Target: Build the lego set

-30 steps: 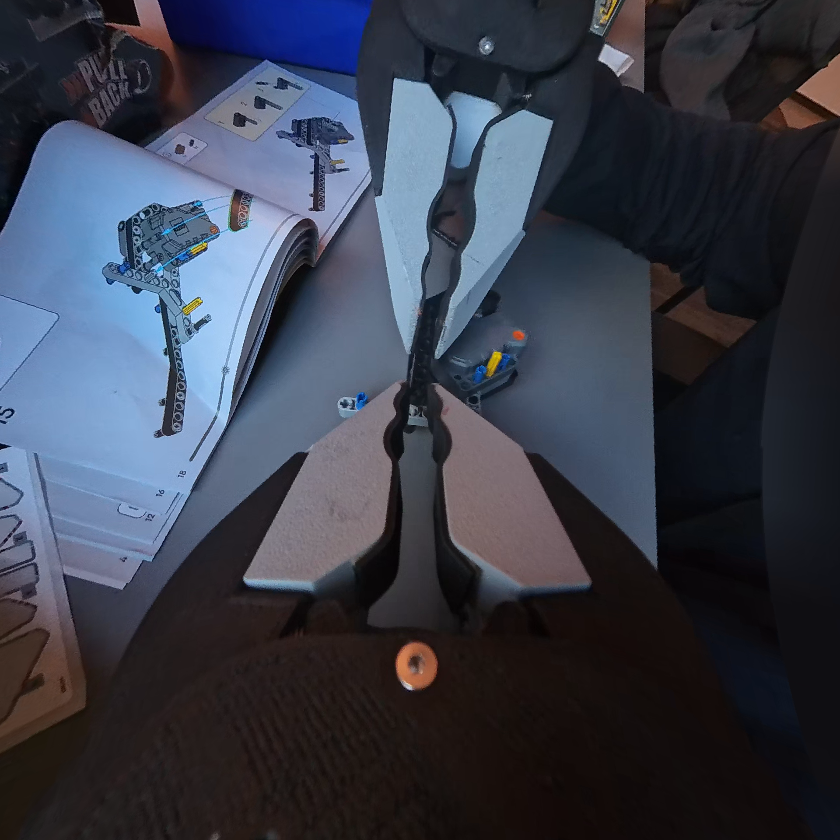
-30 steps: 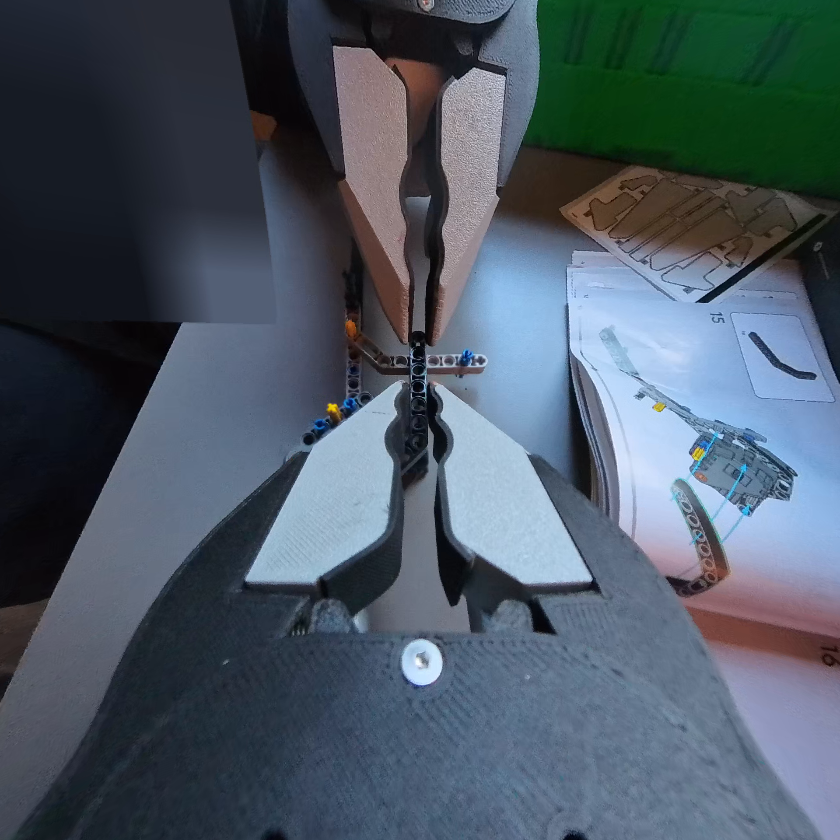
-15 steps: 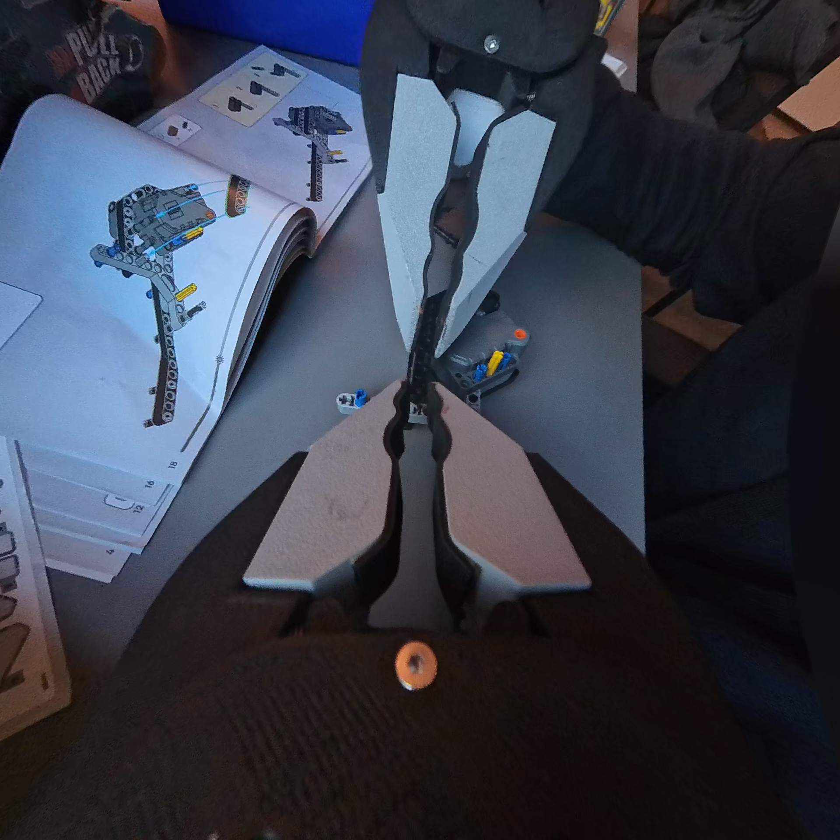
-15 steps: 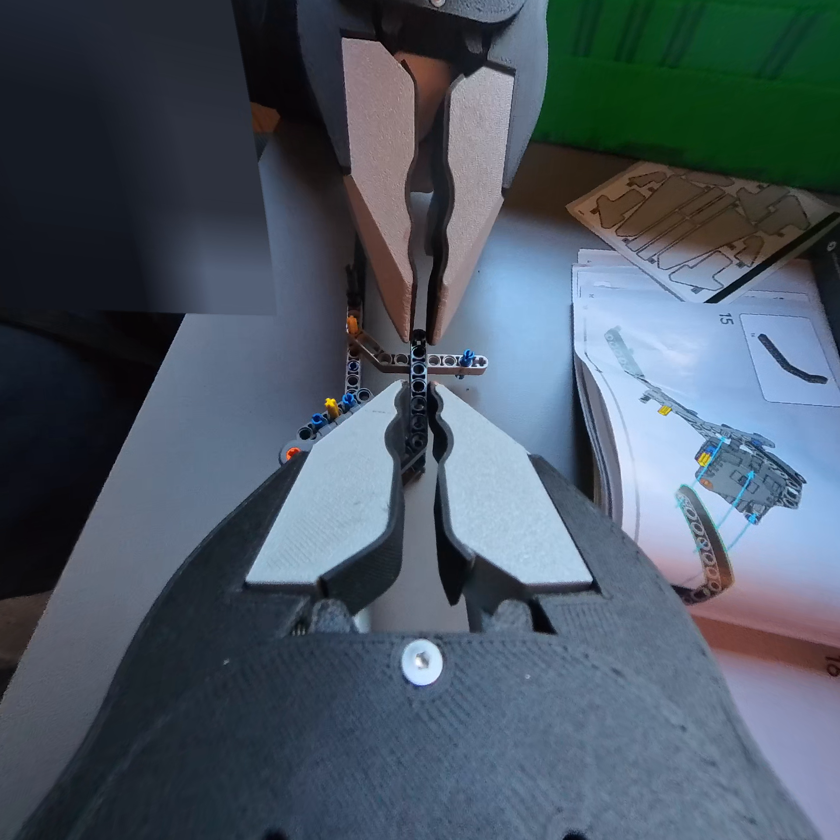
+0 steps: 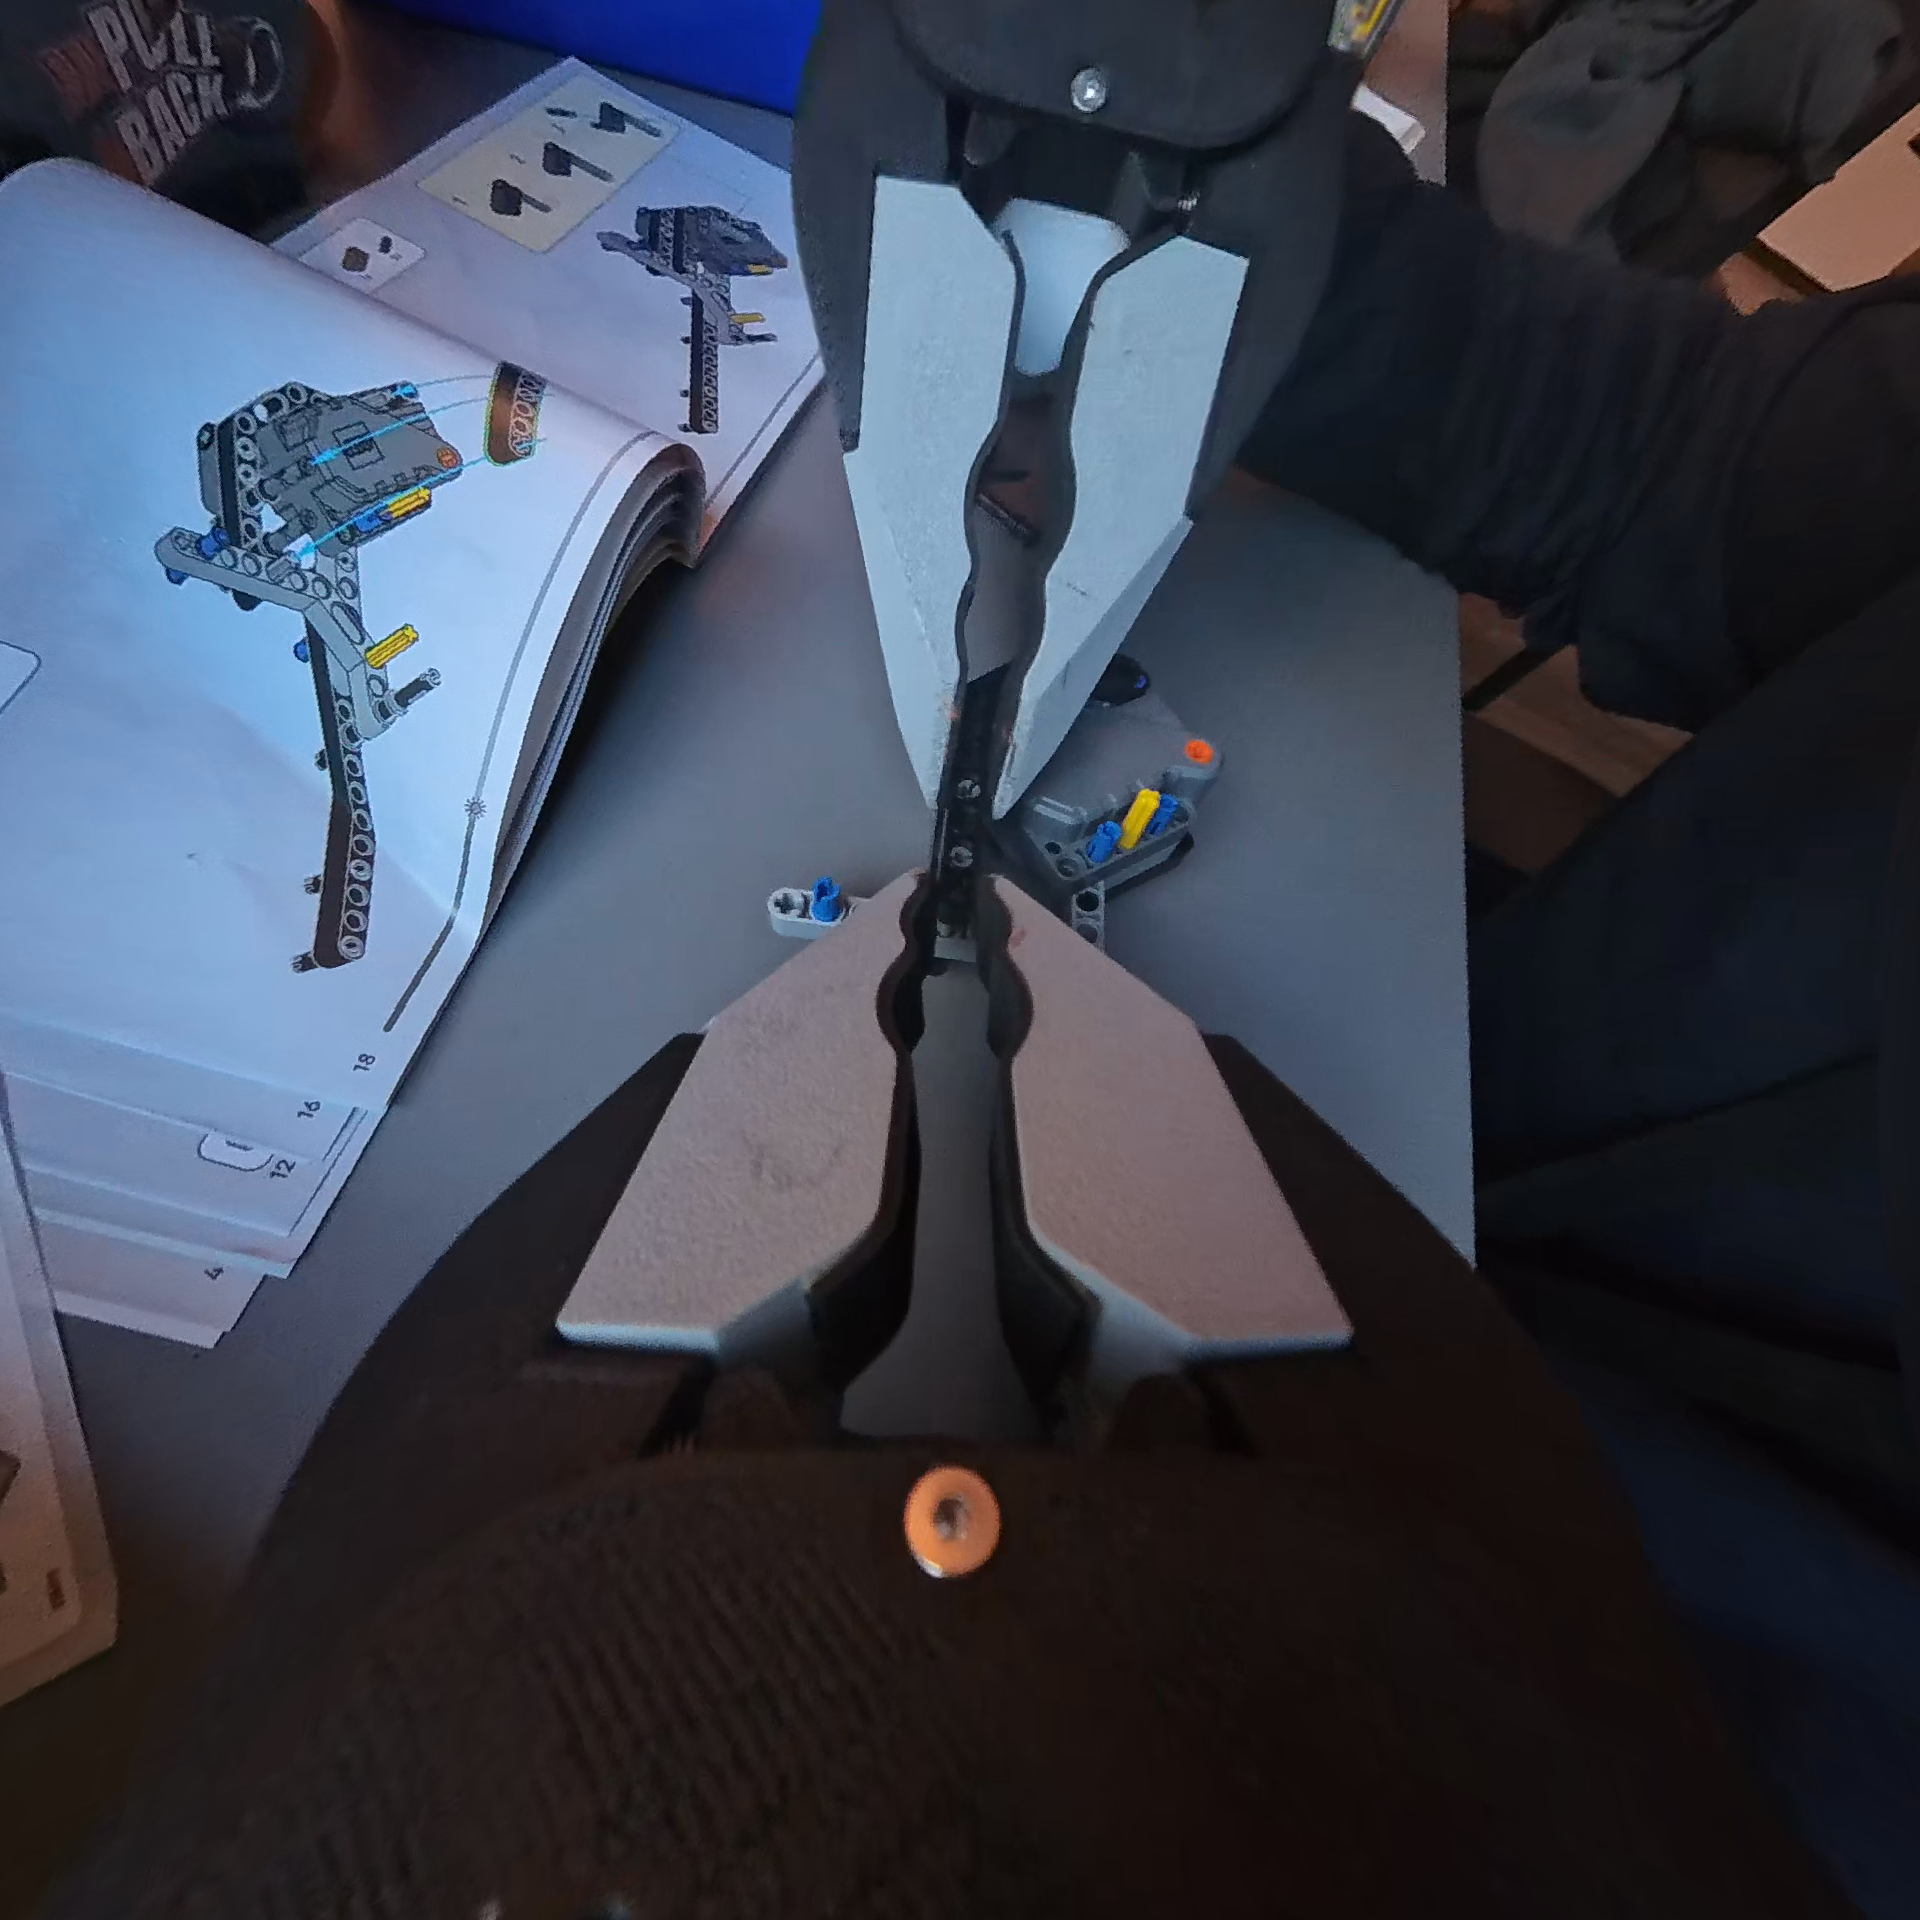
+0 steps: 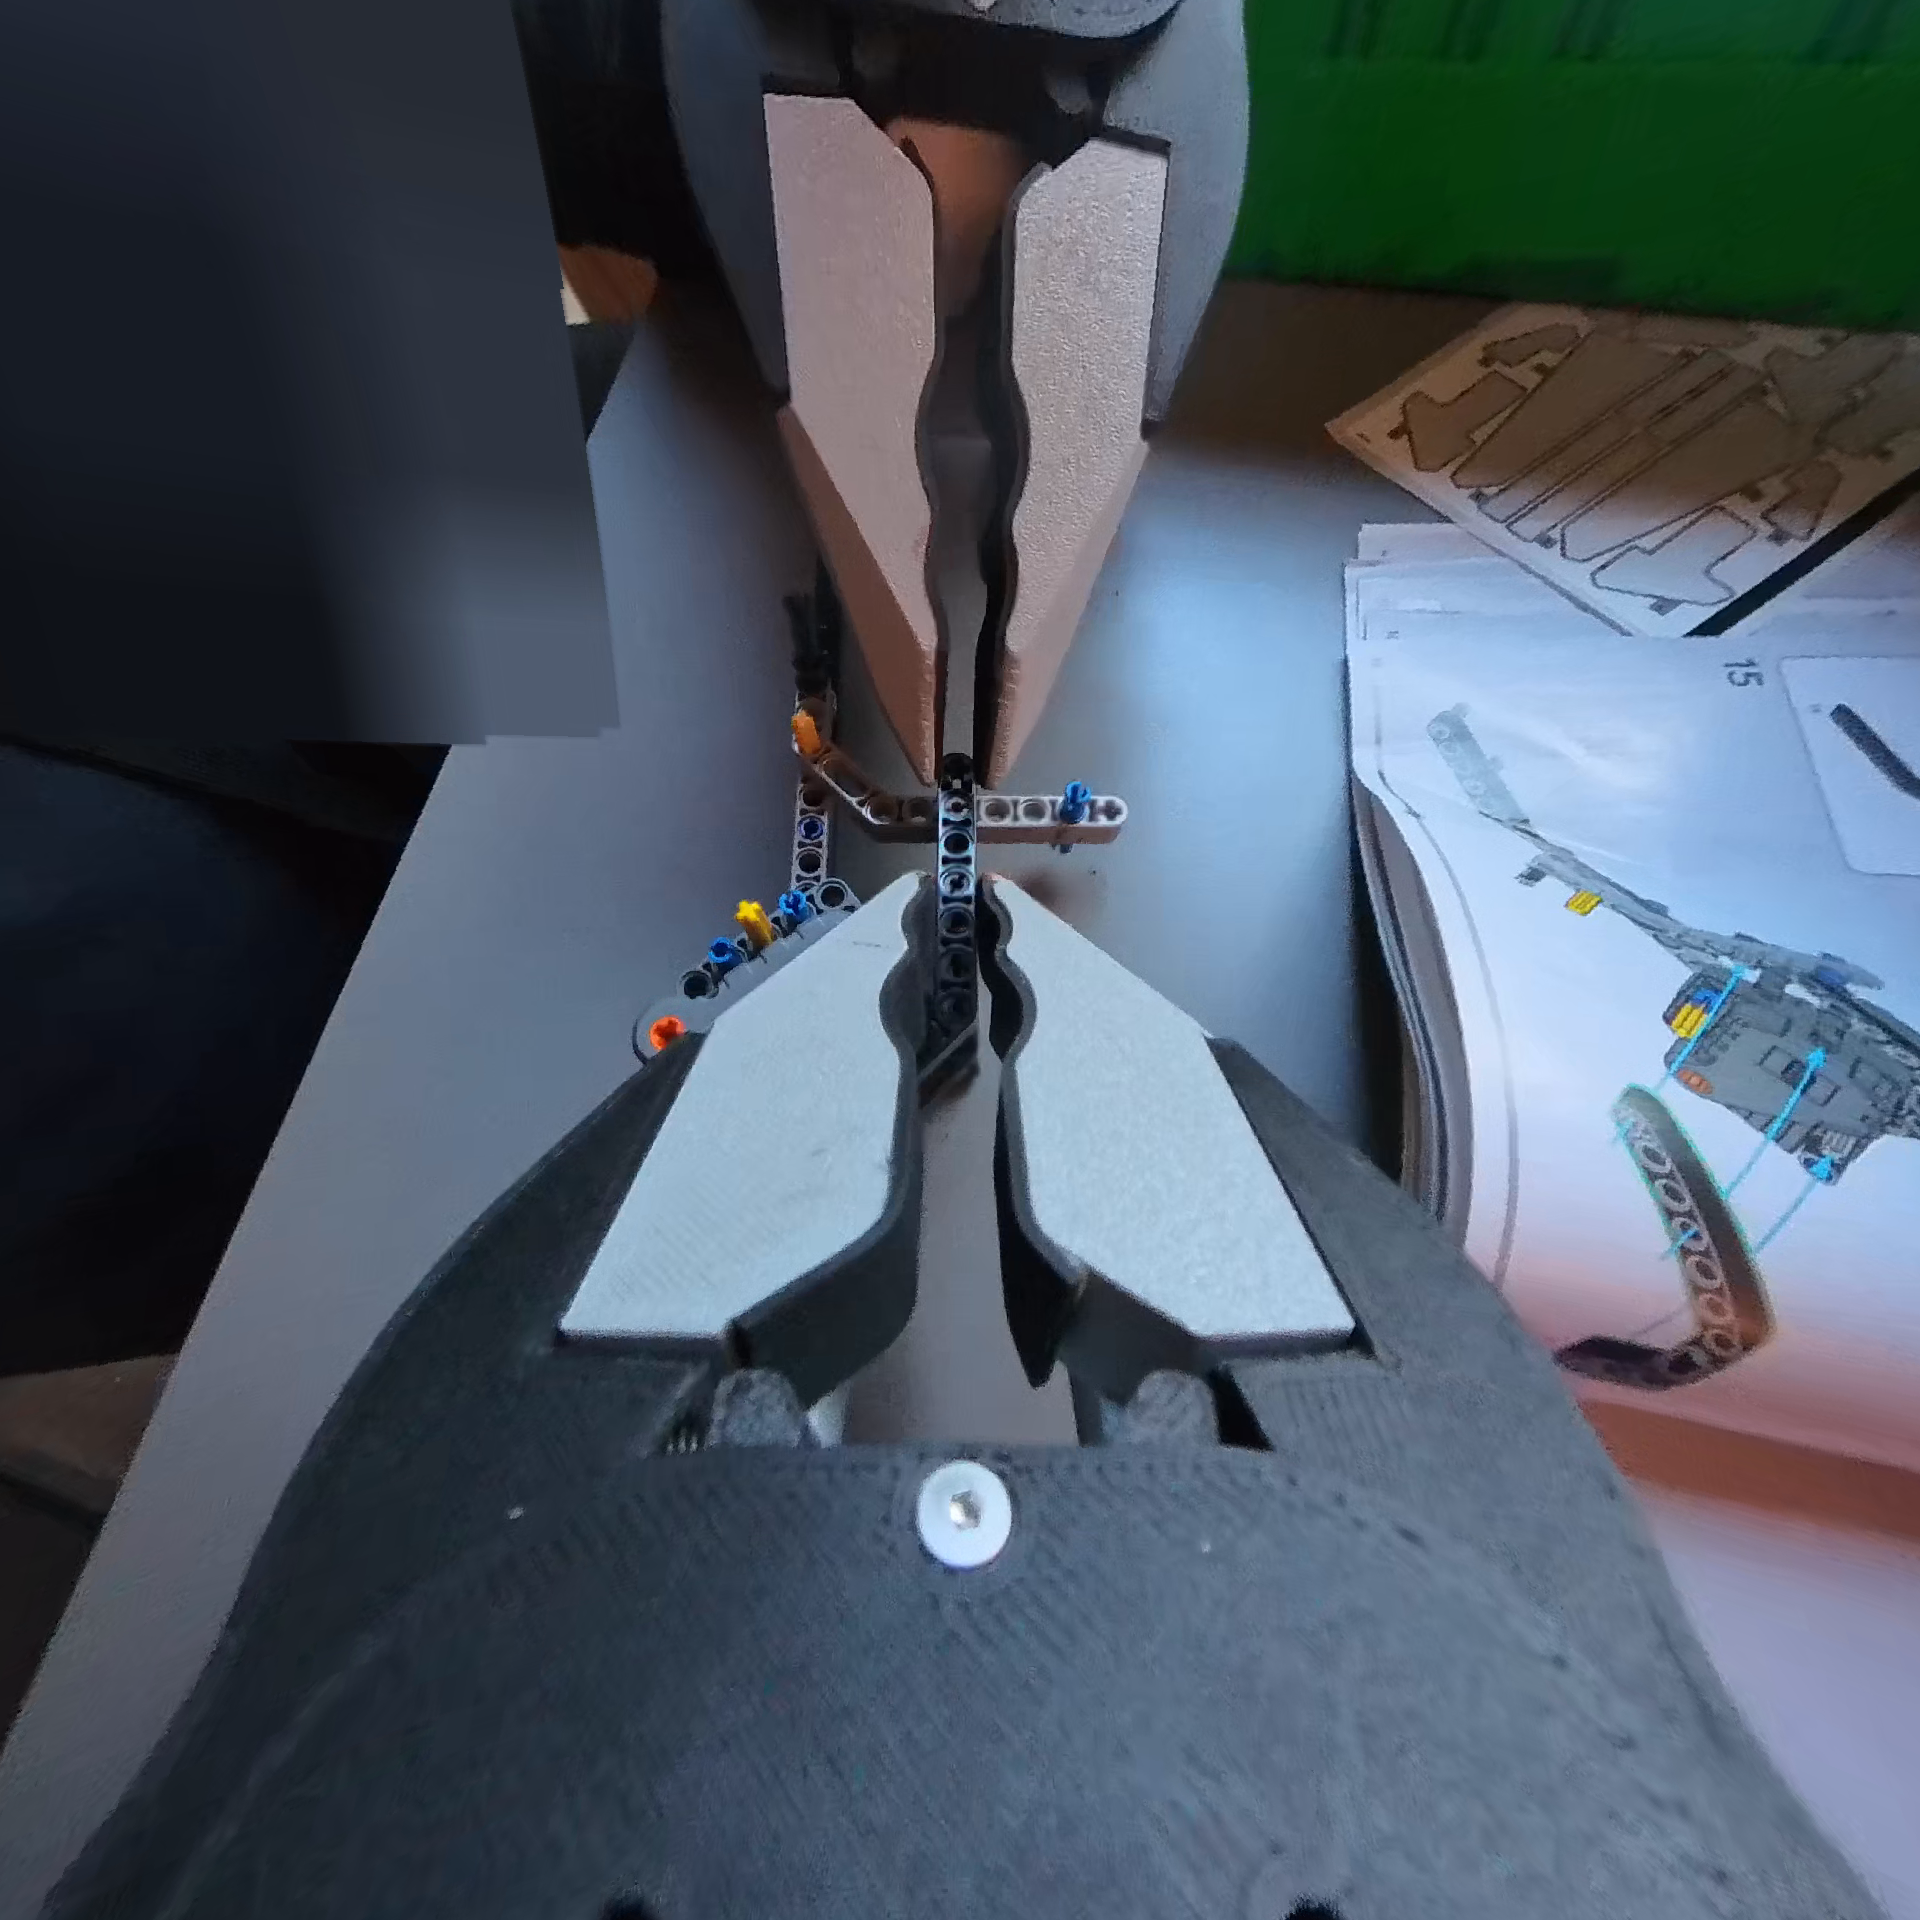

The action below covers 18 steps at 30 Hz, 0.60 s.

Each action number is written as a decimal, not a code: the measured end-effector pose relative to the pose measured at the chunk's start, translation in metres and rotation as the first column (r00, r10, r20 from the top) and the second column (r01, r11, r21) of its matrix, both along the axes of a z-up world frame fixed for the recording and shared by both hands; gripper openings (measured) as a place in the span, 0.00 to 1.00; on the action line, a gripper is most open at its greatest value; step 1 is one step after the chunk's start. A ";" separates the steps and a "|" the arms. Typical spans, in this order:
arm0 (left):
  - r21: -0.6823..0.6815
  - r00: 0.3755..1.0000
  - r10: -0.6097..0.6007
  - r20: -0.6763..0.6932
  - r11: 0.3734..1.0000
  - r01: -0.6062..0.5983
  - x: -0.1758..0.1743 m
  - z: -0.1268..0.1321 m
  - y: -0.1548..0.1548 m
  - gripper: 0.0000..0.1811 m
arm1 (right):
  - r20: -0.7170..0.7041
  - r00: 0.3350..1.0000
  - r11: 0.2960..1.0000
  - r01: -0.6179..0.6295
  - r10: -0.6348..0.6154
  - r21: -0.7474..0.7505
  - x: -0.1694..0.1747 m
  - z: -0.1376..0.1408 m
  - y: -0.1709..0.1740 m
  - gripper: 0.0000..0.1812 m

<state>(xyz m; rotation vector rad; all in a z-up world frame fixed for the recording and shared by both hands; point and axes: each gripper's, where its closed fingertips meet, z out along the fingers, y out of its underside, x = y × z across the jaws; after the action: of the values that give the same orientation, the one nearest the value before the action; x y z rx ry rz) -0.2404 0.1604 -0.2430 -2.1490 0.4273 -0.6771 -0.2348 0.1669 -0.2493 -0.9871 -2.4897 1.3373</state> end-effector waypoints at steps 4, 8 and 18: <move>0.004 1.000 -0.003 -0.027 1.000 0.003 0.001 0.000 -0.001 0.02 | -0.012 1.000 1.000 -0.005 0.006 0.031 0.001 -0.003 0.001 0.02; 0.002 1.000 -0.020 0.016 1.000 0.020 0.000 0.006 -0.003 0.04 | -0.017 1.000 0.999 0.005 -0.005 0.039 -0.001 -0.002 0.001 0.07; -0.058 1.000 -0.006 -0.023 0.998 0.004 -0.020 0.001 -0.010 0.08 | -0.074 0.997 0.999 0.013 -0.009 0.046 -0.010 0.008 -0.009 0.06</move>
<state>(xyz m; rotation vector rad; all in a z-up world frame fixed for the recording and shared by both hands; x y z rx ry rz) -0.2604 0.1508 -0.2420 -2.2128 0.4301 -0.6757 -0.2452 0.1583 -0.2412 -0.9228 -2.4455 1.2830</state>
